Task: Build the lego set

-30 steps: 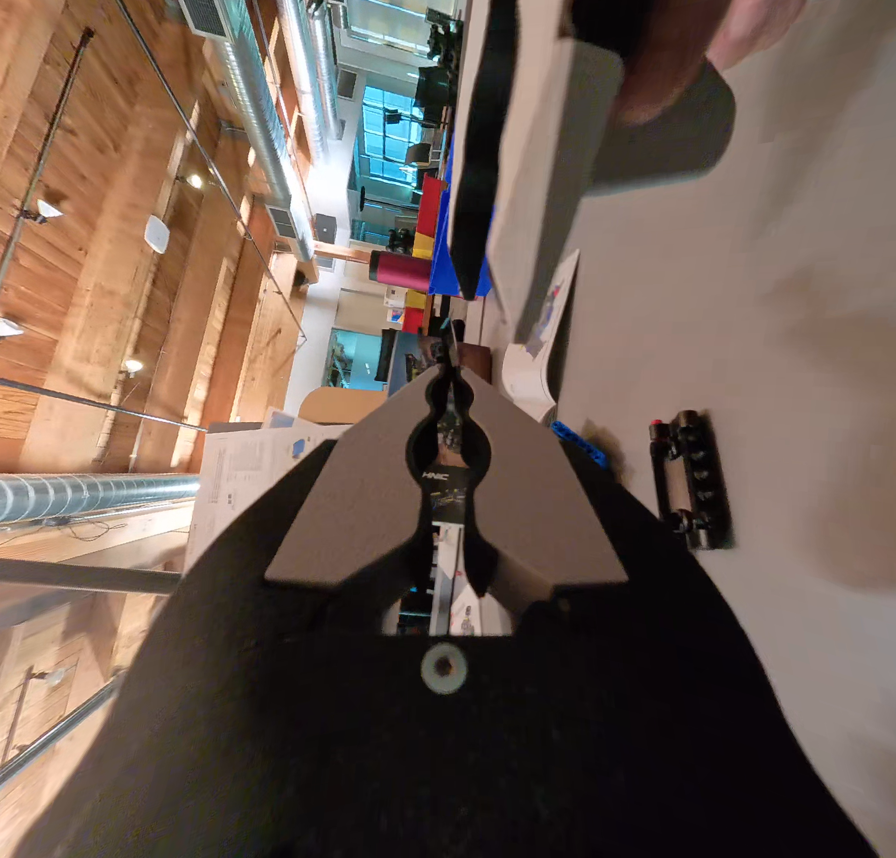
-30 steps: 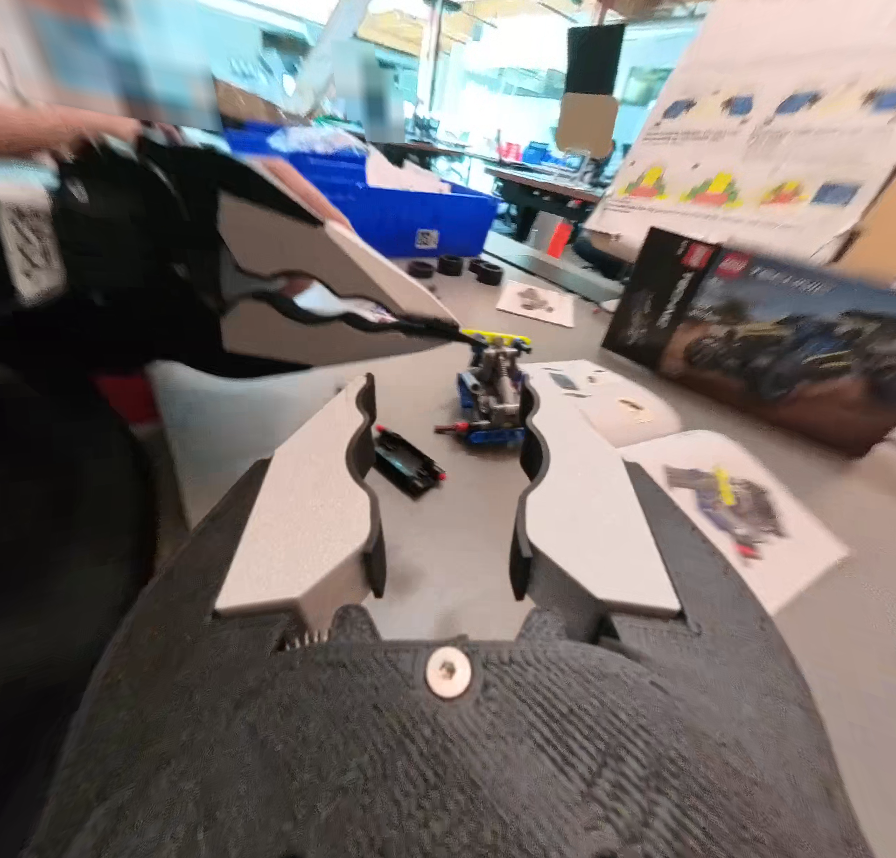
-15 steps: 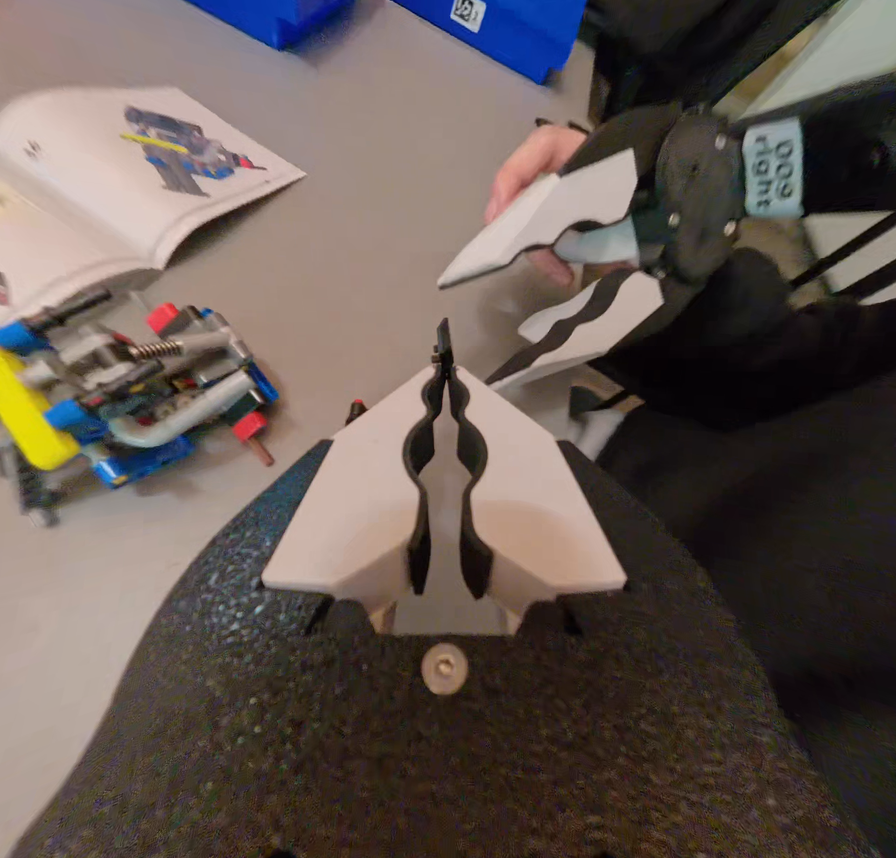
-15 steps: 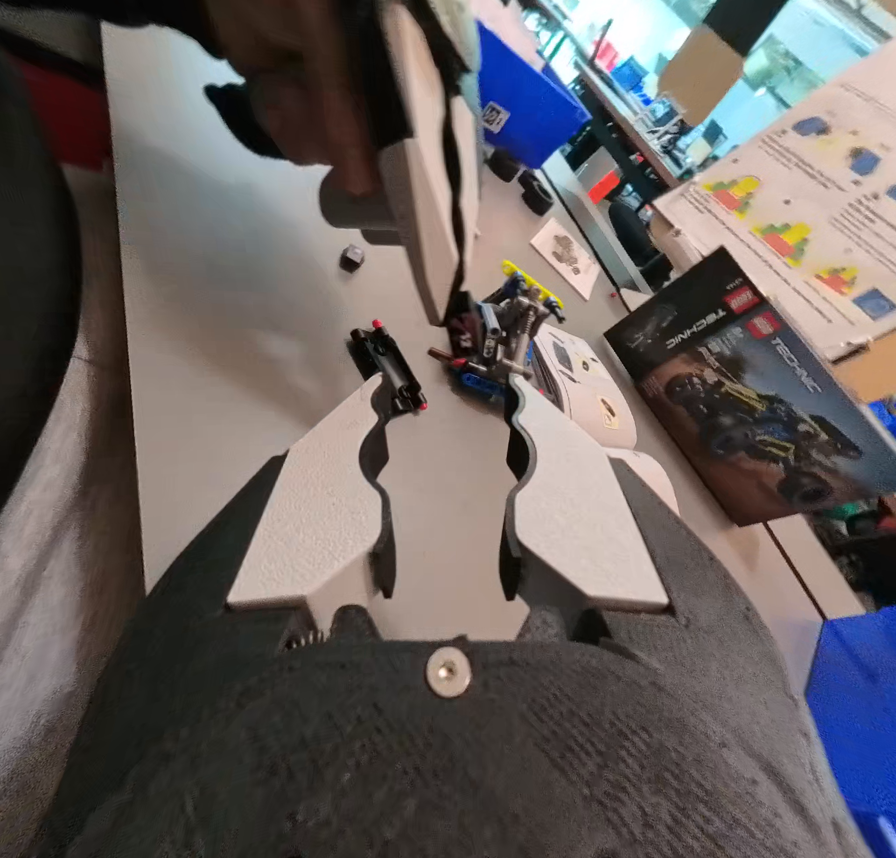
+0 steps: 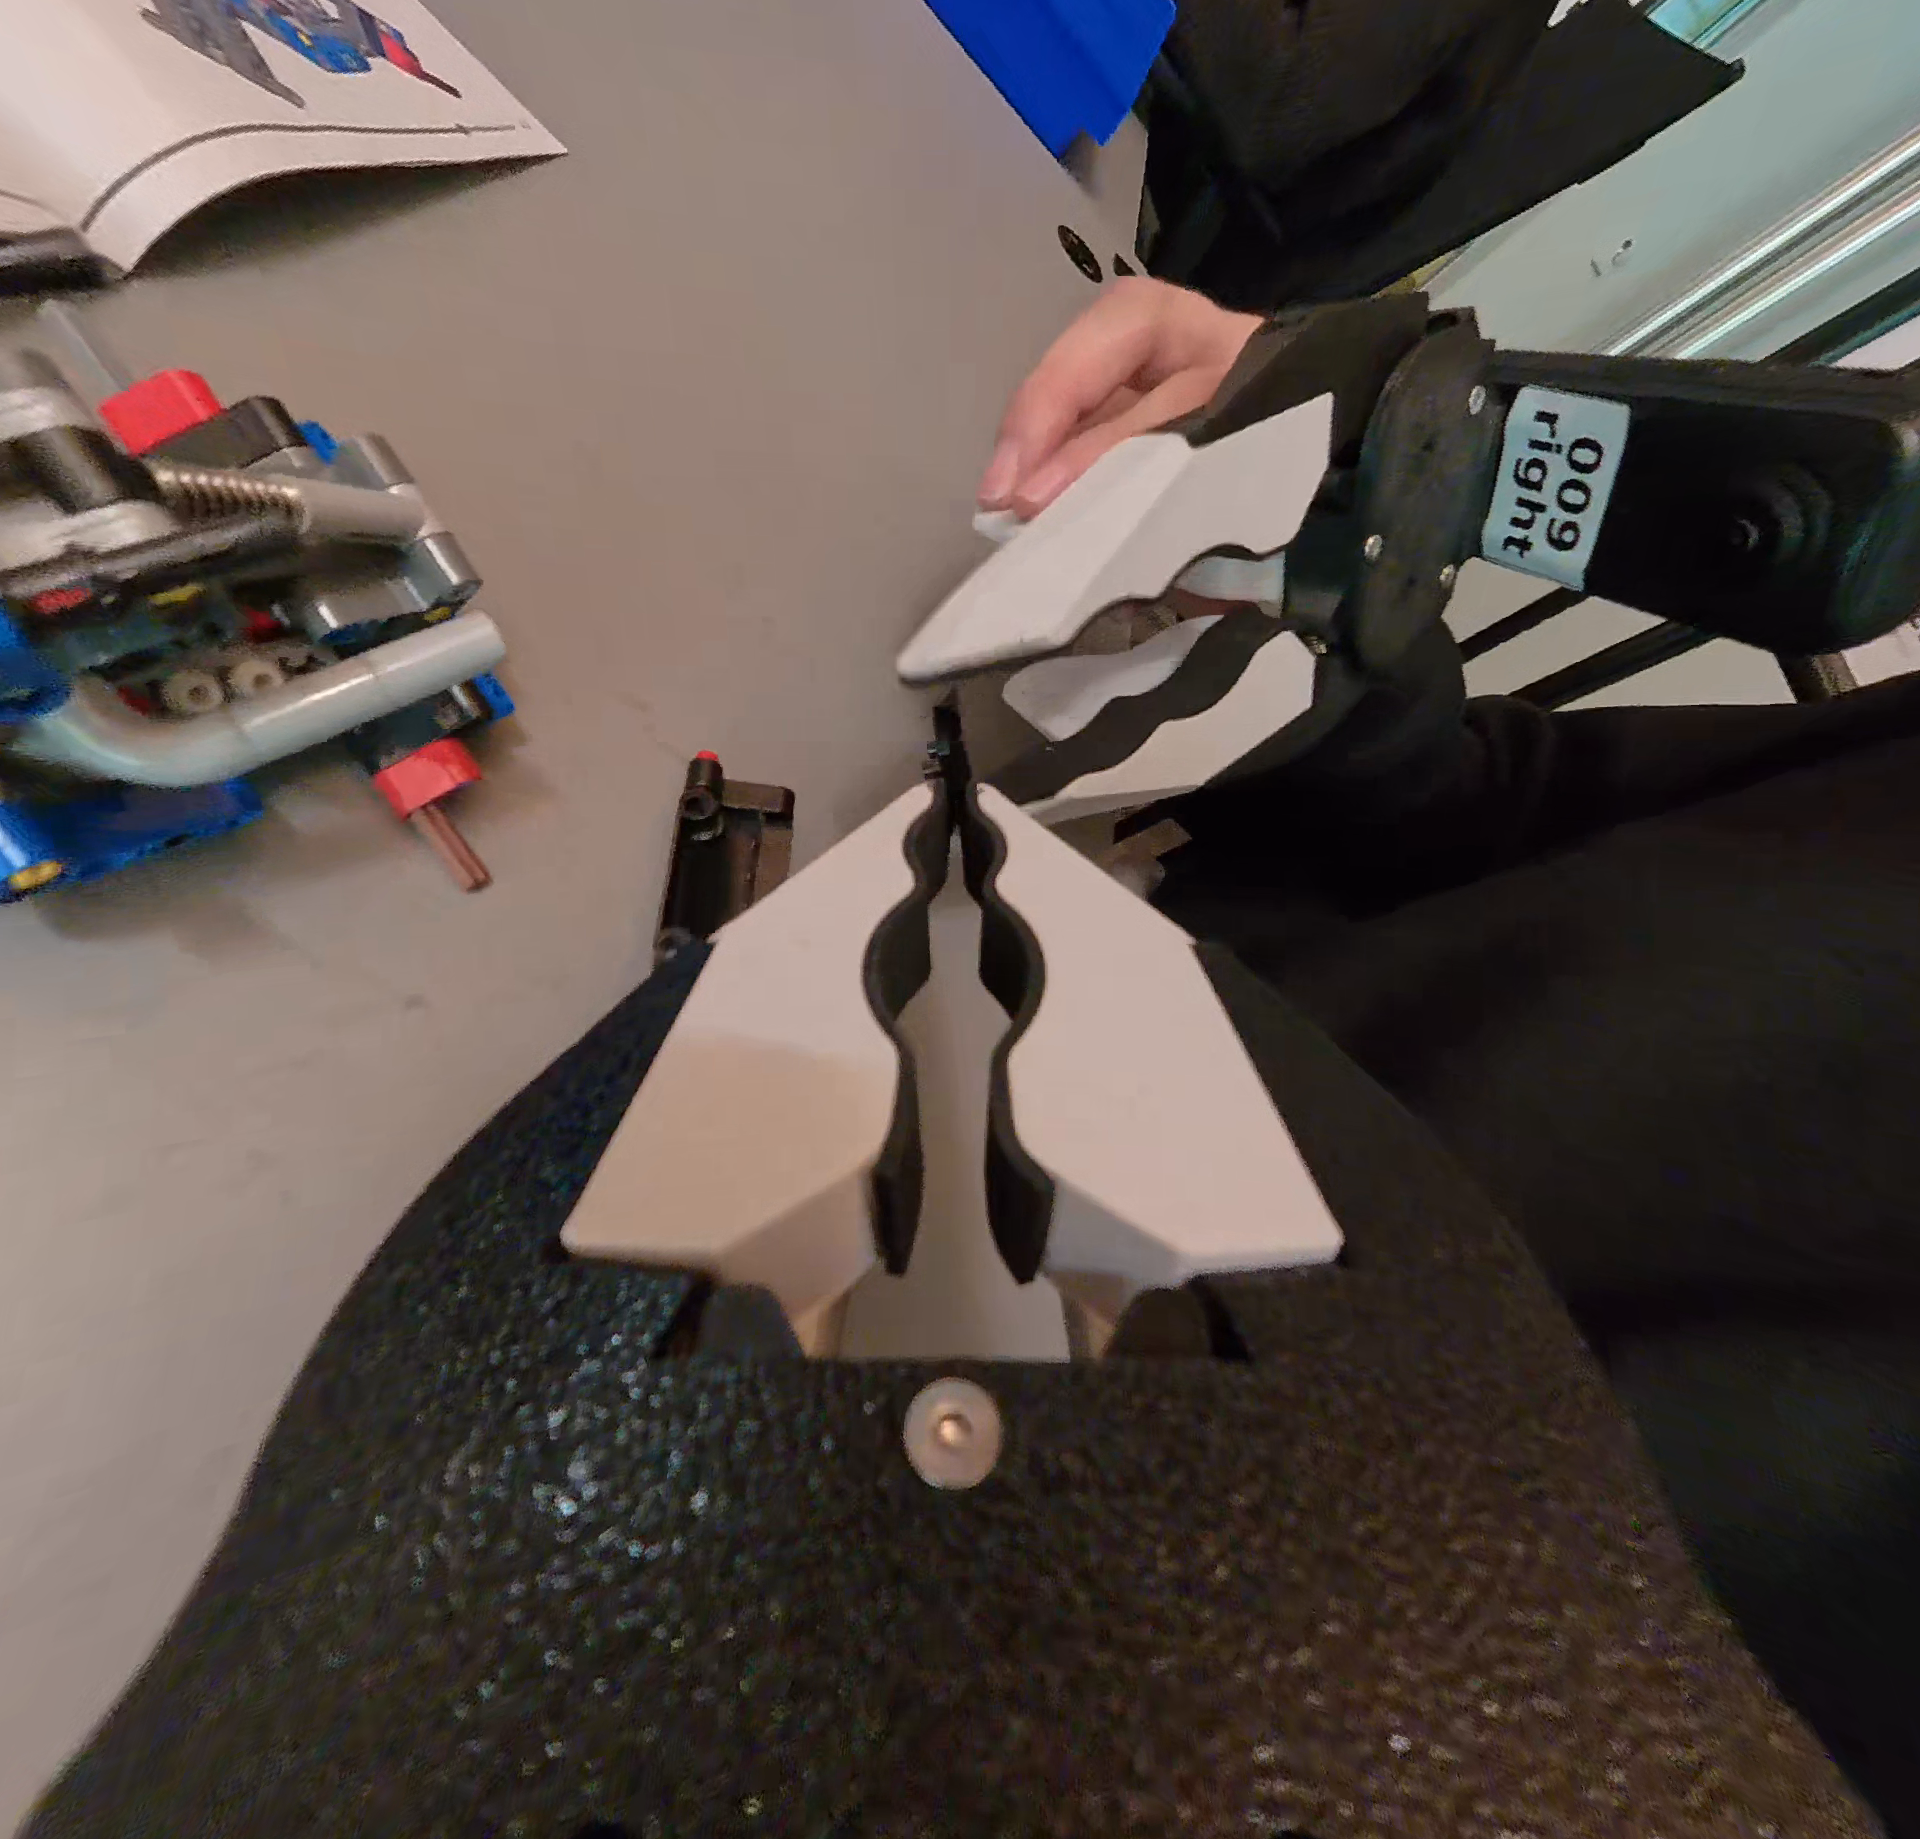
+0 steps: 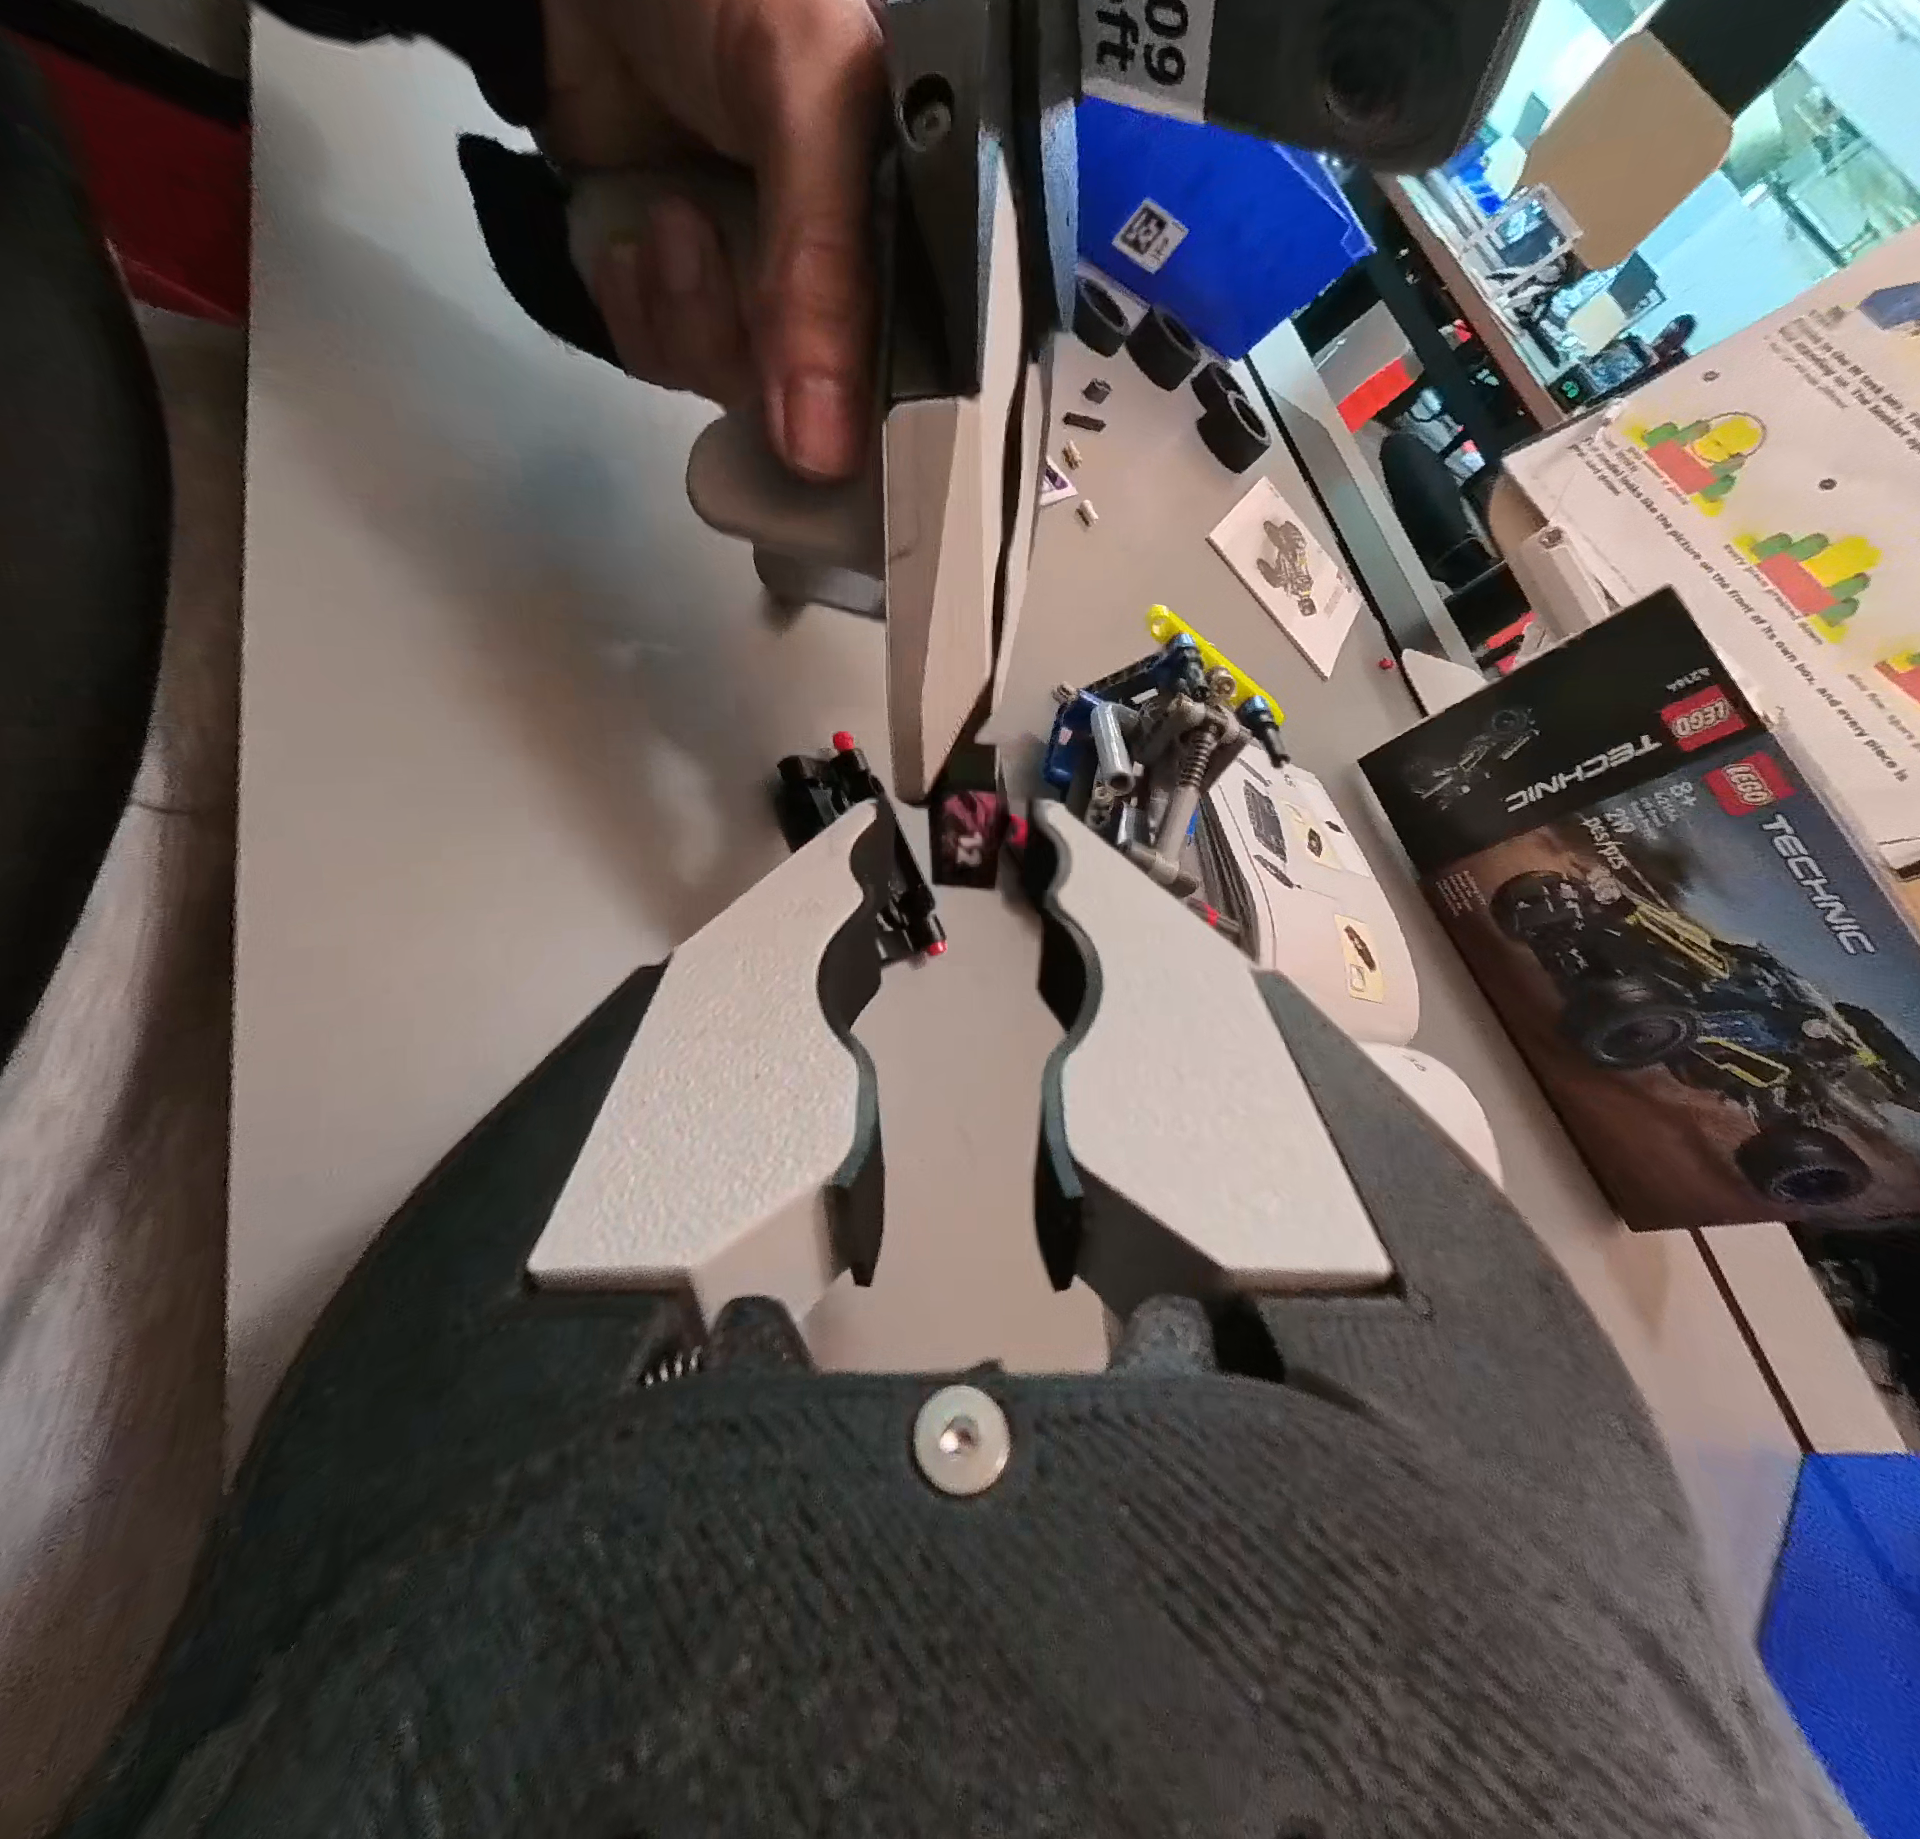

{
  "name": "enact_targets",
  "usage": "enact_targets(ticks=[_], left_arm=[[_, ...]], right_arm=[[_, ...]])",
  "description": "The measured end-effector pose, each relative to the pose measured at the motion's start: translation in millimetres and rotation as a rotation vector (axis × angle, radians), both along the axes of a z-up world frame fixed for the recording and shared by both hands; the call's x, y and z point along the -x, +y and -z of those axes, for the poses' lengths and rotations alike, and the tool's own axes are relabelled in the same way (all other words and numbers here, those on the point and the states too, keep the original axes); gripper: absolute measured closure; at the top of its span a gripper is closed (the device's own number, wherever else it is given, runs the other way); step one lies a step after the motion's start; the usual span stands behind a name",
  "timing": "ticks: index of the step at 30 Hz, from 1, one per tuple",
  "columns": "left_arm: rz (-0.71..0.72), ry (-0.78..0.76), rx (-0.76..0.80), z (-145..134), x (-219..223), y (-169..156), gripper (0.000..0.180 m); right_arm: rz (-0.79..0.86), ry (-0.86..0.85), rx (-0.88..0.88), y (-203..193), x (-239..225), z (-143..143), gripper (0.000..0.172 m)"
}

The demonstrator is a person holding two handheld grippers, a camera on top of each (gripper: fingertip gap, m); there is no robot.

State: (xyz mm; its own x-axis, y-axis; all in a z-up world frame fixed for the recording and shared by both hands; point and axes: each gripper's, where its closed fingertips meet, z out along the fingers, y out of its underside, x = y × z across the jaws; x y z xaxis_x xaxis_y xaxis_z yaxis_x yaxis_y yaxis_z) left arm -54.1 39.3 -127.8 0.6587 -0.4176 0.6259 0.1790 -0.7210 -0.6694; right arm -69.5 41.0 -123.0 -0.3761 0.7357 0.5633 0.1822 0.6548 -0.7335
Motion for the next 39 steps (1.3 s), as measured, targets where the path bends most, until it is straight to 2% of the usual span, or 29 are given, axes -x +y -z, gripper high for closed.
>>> enact_targets(ticks=[3, 5, 7, 10, 13, 16, 19, 22, 24, 26, 28, 31, 39], left_arm=[[0.000, 0.000, 0.008, 2.6, 9.9, -8.6, 0.180], [0.028, -0.016, -0.041, -0.6, 14.4, -15.8, 0.180], [0.072, 0.018, -0.123, -2.1, 17.8, -24.3, 0.180], [0.135, 0.135, -0.240, -0.6, 21.3, -35.3, 0.180], [0.199, 0.248, -0.305, 4.9, 25.0, -43.5, 0.180], [0.255, 0.322, -0.362, 8.3, 25.8, -48.8, 0.180], [0.280, 0.361, -0.365, 15.1, 27.3, -49.0, 0.180], [0.217, 0.368, -0.334, 18.5, 32.9, -39.7, 0.180], [0.142, 0.460, -0.312, 25.4, 43.1, -30.9, 0.170], [0.063, 0.600, -0.276, 32.7, 56.9, -26.1, 0.155], [0.005, 0.666, -0.250, 34.1, 59.5, -27.6, 0.144], [-0.077, 0.647, -0.197, 37.3, 49.7, -32.7, 0.141], [-0.303, 0.266, -0.120, 25.6, 44.0, -45.5, 0.152]], right_arm=[[-0.016, -0.037, -0.019, -4.2, 1.6, 9.5, 0.147], [-0.035, -0.039, -0.003, -11.5, 4.4, 11.1, 0.147], [-0.060, -0.033, 0.072, -23.1, 8.4, 7.2, 0.145], [-0.112, -0.082, 0.279, -41.7, 12.7, 2.6, 0.141], [-0.115, -0.101, 0.412, -46.8, 17.1, -3.9, 0.161], [-0.107, -0.191, 0.414, -51.1, 17.0, 9.6, 0.165], [-0.083, -0.210, 0.389, -51.9, 17.0, 16.3, 0.167], [0.002, -0.209, 0.437, -45.1, 19.3, 18.6, 0.171], [0.094, -0.255, 0.508, -38.5, 20.2, 23.5, 0.172], [0.254, -0.272, 0.585, -24.4, 22.1, 28.5, 0.172], [0.307, -0.292, 0.648, -27.0, 21.8, 30.9, 0.172], [0.371, -0.329, 0.559, -30.4, 21.2, 40.7, 0.171], [0.476, -0.177, 0.038, -23.7, 26.1, 34.8, 0.172]])
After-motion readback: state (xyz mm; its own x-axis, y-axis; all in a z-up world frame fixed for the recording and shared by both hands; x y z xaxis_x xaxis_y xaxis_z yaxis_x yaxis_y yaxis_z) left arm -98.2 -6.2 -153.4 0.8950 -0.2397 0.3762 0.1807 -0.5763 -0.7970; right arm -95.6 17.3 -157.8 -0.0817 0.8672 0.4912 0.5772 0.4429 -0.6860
